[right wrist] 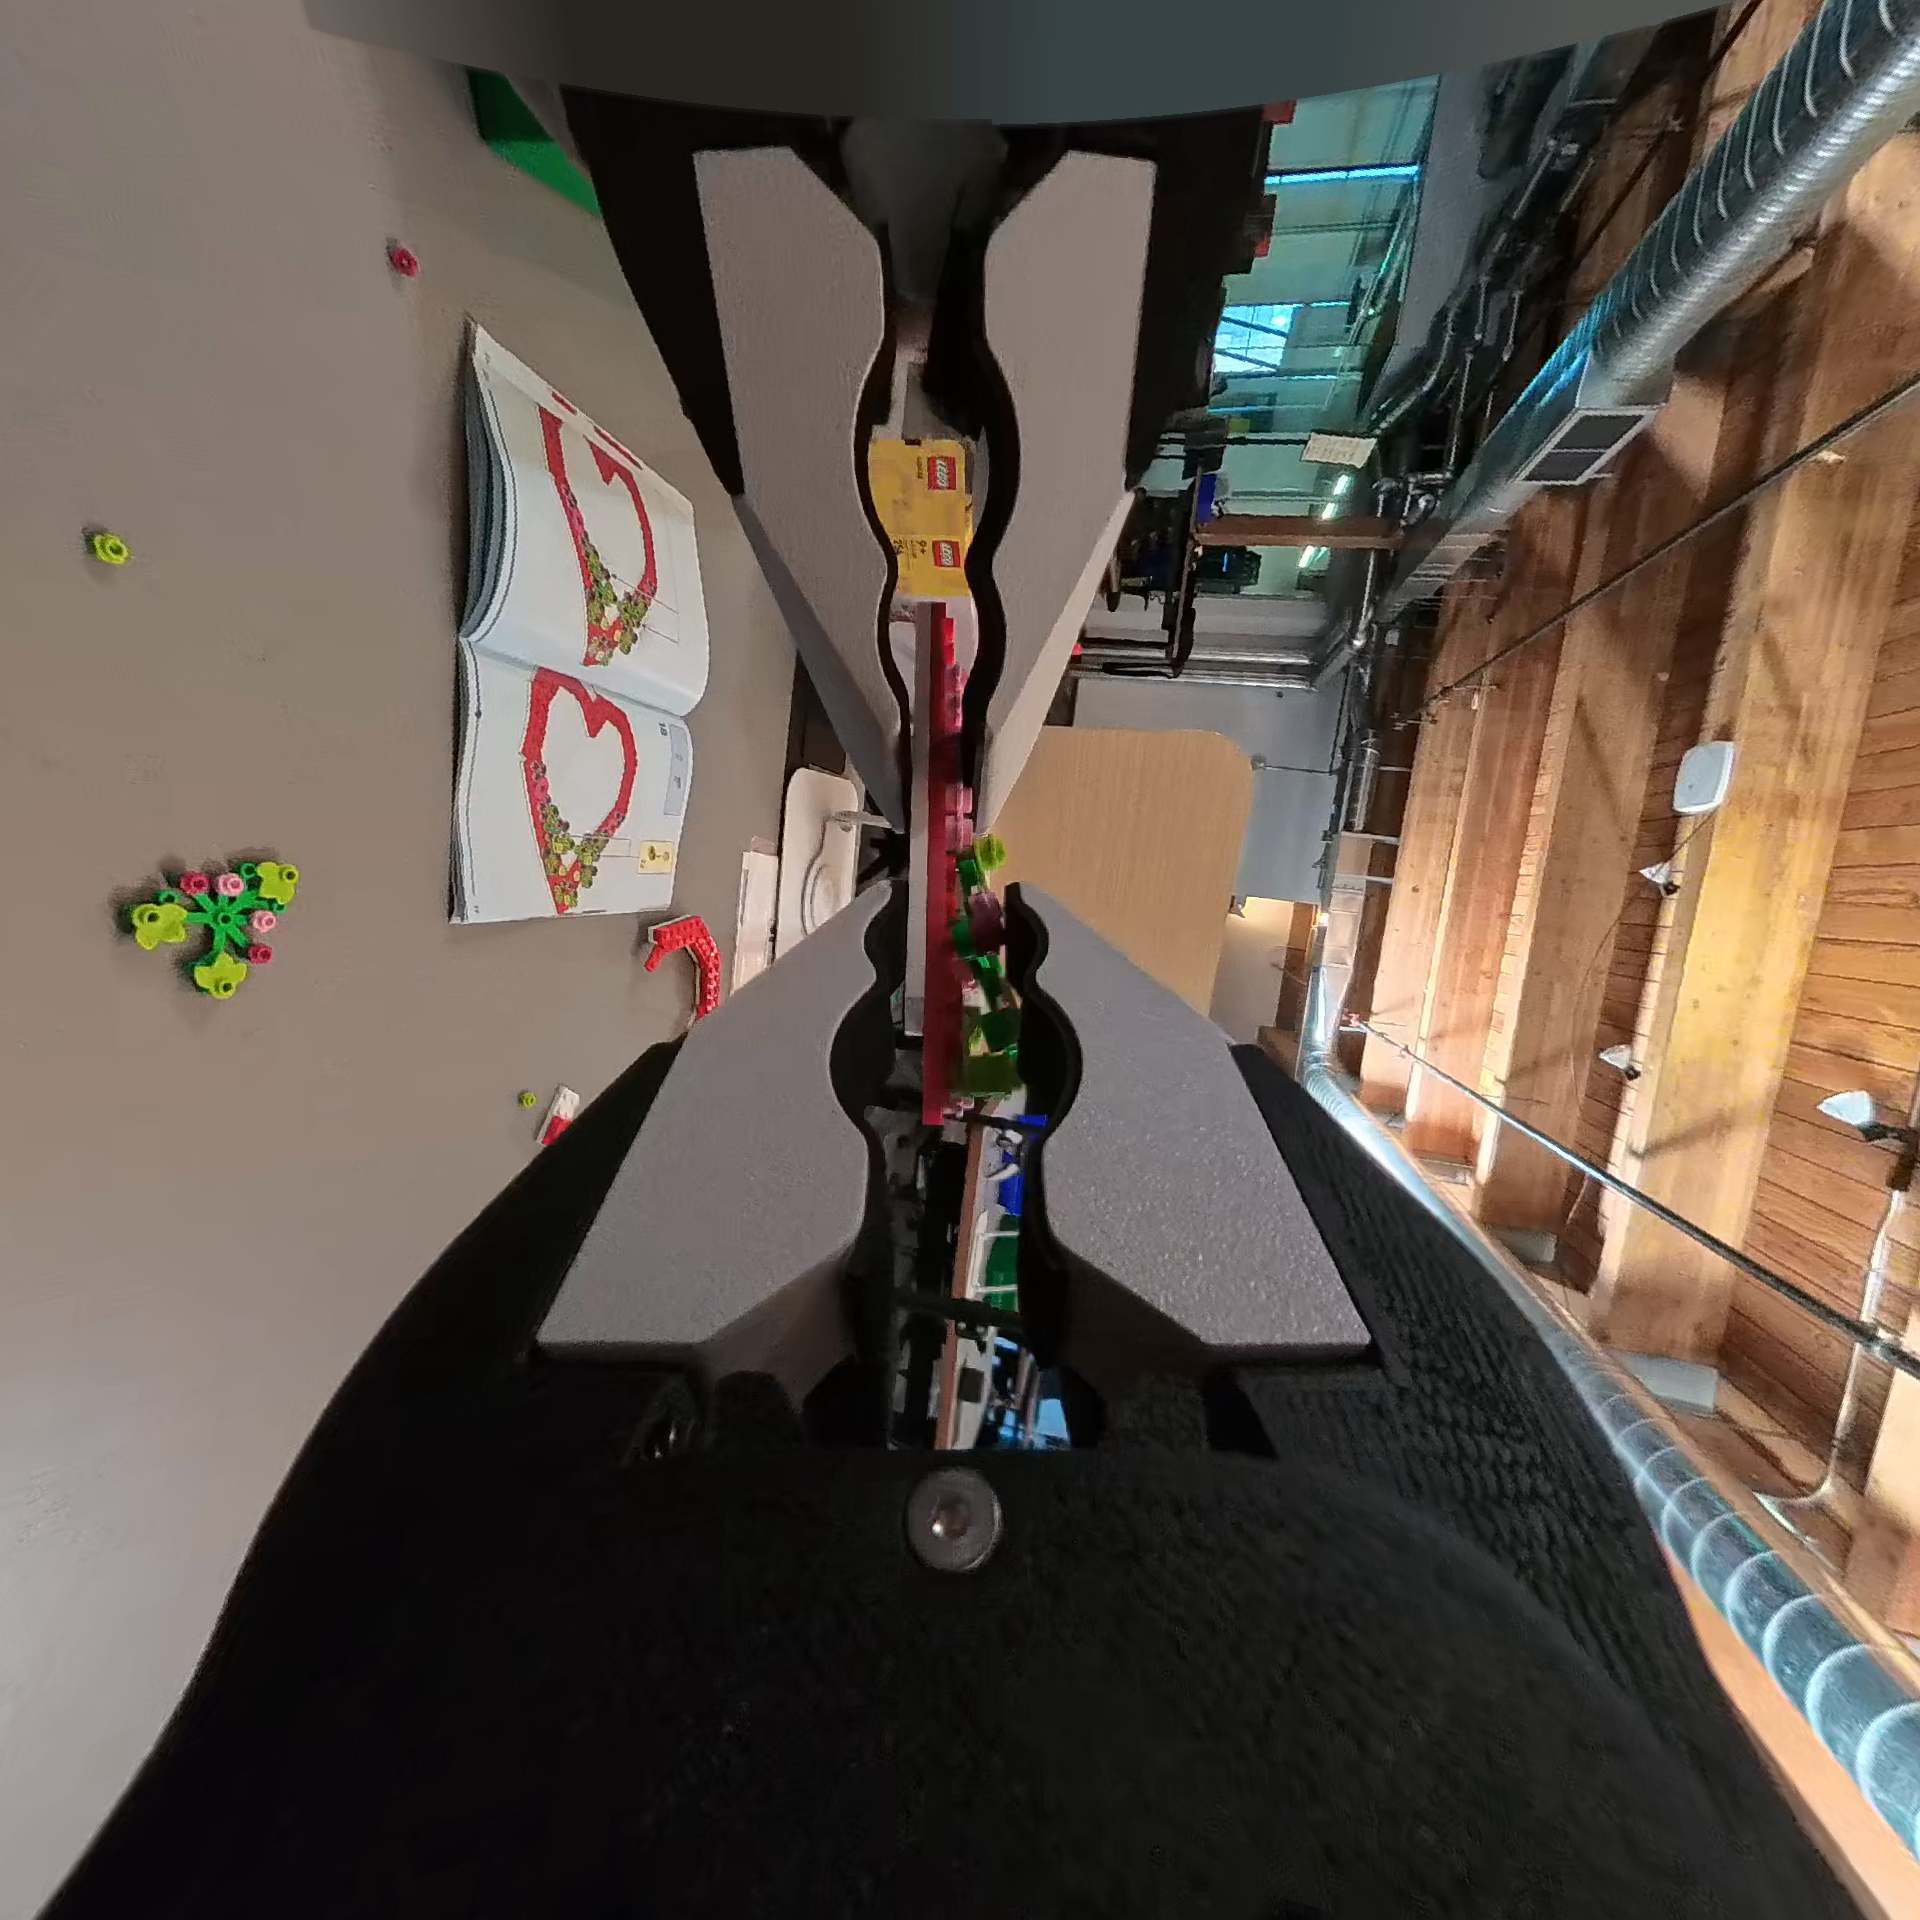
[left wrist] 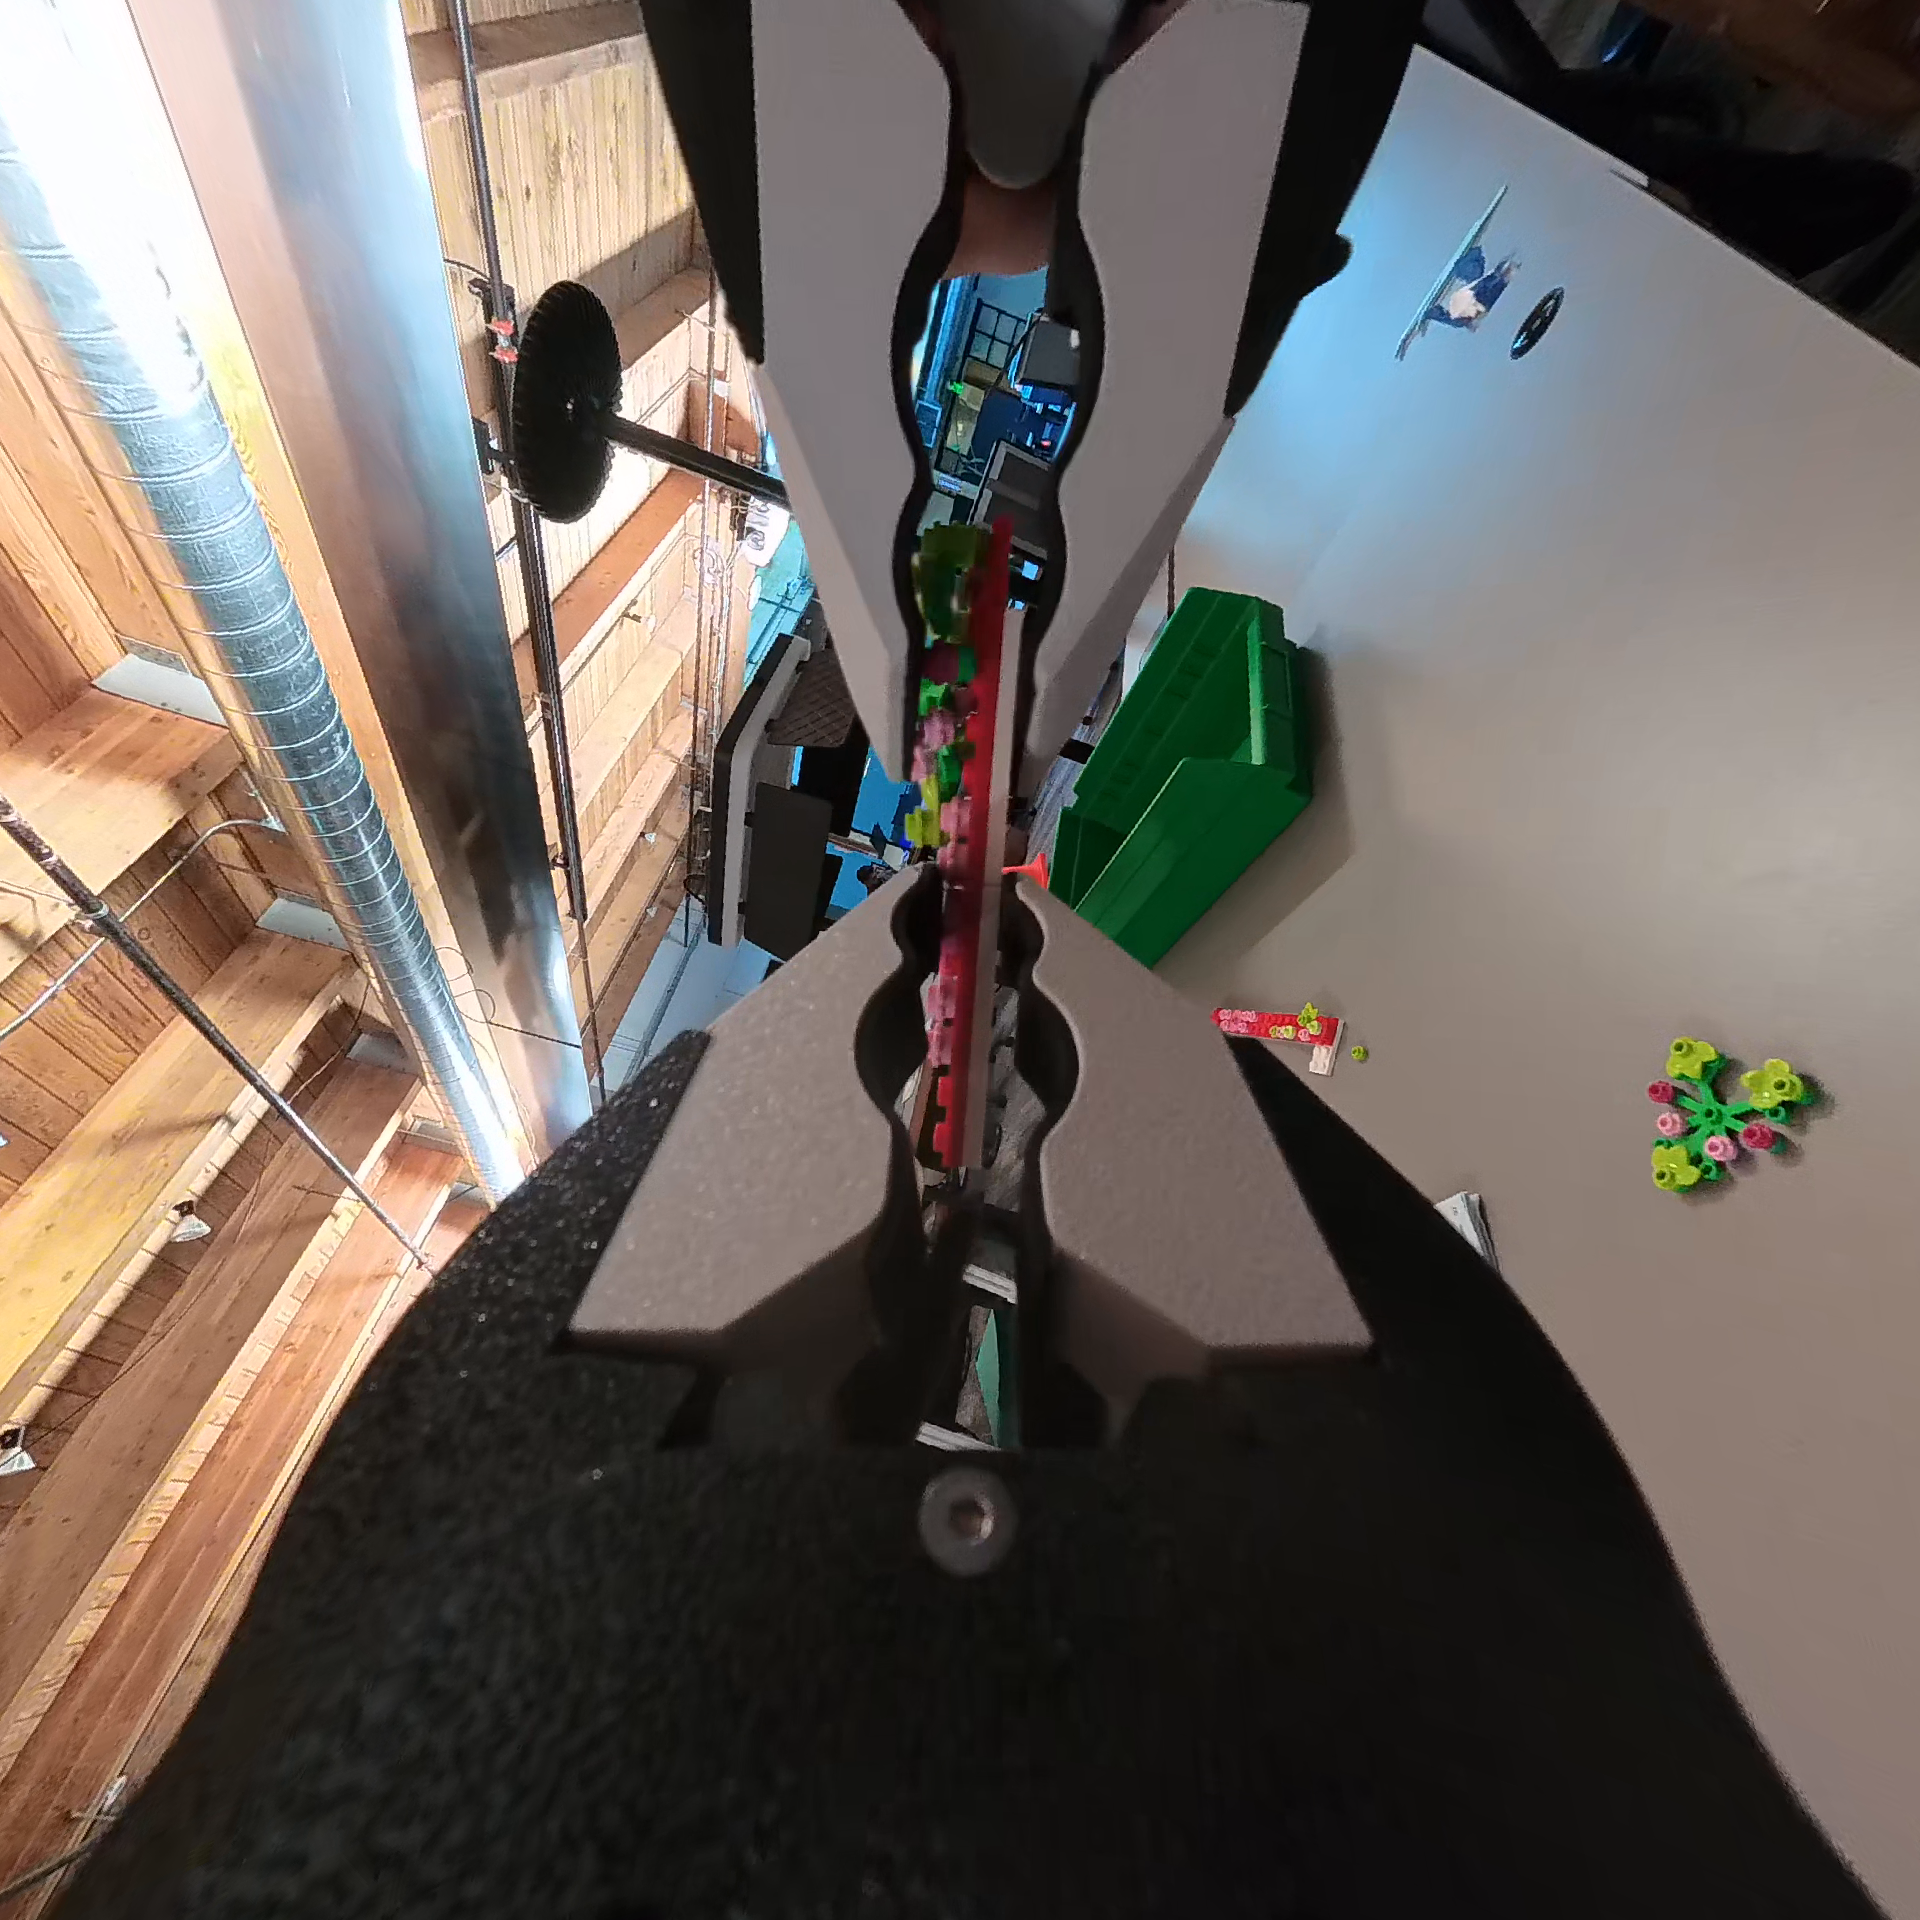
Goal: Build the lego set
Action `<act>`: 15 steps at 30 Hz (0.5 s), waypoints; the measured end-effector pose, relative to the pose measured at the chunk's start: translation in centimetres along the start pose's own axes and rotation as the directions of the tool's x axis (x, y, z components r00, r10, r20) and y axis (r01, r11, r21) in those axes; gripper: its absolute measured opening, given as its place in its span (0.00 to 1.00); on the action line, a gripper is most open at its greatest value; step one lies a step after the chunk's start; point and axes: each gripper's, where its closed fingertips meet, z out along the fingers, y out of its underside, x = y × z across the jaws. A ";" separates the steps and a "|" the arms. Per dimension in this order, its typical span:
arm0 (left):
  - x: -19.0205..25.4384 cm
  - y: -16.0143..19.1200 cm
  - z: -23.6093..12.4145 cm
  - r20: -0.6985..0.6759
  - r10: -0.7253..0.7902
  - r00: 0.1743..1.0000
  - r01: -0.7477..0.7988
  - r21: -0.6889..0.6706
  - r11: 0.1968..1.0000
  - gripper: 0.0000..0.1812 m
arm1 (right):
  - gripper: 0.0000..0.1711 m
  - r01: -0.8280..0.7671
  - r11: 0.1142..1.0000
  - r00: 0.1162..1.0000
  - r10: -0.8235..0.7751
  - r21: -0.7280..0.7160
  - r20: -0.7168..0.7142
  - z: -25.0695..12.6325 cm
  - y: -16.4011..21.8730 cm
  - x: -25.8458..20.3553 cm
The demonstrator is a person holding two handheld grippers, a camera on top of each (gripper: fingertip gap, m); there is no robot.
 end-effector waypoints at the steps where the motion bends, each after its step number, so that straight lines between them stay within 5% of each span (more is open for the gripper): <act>1: 0.0 0.0 0.0 0.001 -0.001 1.000 0.001 0.000 1.000 0.04 | 0.09 -0.010 1.000 1.000 0.010 0.001 0.002 0.0 0.0 0.0; 15: 0.1 0.3 0.3 0.021 0.053 0.998 -0.053 -0.020 0.998 0.04 | 0.14 -0.057 0.998 0.998 0.057 -0.017 0.008 0.1 0.4 0.0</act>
